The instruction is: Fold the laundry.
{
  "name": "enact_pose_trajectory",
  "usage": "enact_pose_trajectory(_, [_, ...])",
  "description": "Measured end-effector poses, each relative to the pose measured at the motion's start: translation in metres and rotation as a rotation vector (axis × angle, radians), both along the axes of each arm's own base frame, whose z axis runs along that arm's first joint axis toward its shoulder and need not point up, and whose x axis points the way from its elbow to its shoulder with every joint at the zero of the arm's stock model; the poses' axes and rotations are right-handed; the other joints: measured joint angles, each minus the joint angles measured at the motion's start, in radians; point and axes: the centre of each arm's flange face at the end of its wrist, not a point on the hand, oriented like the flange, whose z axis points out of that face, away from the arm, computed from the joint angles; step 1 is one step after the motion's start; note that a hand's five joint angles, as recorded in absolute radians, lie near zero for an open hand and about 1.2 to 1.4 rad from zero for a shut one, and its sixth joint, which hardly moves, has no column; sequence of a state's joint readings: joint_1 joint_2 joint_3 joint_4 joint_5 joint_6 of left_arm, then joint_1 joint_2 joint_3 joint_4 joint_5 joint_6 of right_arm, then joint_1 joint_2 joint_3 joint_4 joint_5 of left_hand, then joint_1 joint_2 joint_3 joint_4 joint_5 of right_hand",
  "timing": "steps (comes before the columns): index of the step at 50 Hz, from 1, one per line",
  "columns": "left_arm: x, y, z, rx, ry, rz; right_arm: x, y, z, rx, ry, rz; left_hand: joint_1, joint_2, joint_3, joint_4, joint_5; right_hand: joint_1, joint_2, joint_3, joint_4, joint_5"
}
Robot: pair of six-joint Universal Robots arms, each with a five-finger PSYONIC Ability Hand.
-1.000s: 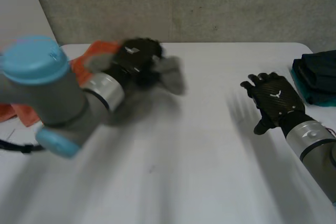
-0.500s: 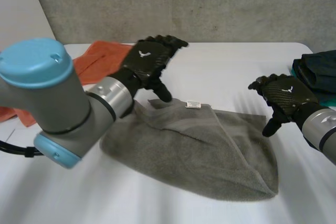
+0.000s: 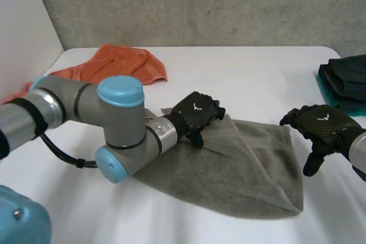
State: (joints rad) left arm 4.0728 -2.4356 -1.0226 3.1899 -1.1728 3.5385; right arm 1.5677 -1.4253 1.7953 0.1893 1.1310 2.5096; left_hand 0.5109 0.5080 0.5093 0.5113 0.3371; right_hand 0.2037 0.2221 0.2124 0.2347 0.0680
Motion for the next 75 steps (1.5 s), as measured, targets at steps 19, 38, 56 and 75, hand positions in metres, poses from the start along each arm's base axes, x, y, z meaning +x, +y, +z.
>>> enact_pose_trajectory(19, [-0.006, -0.010, -0.028, -0.068, -0.080, 0.037, -0.016, -0.004, -0.007, 0.033, -0.018, -0.047, 0.511, 0.522, 0.518, 0.522, 0.506, 0.000, 0.000, 0.000, 0.000, 0.000])
enact_pose_trajectory(38, [0.013, 0.003, 0.111, -0.341, 0.125, 0.250, -0.032, -0.022, 0.004, 0.080, -0.113, -0.140, 0.612, 0.684, 0.677, 0.686, 0.647, 0.000, 0.000, 0.000, 0.000, 0.000])
enact_pose_trajectory(56, [0.044, 0.038, 0.181, -0.431, 0.218, 0.266, -0.009, -0.016, -0.026, 0.444, -0.376, -0.129, 0.612, 0.688, 0.682, 0.687, 0.647, 0.000, 0.000, 0.000, 0.000, 0.000])
enact_pose_trajectory(75, [0.058, 0.043, 0.211, -0.487, 0.271, 0.295, 0.025, -0.045, -0.059, 0.358, -0.376, -0.194, 0.612, 0.688, 0.682, 0.687, 0.647, 0.000, 0.000, 0.000, 0.000, 0.000])
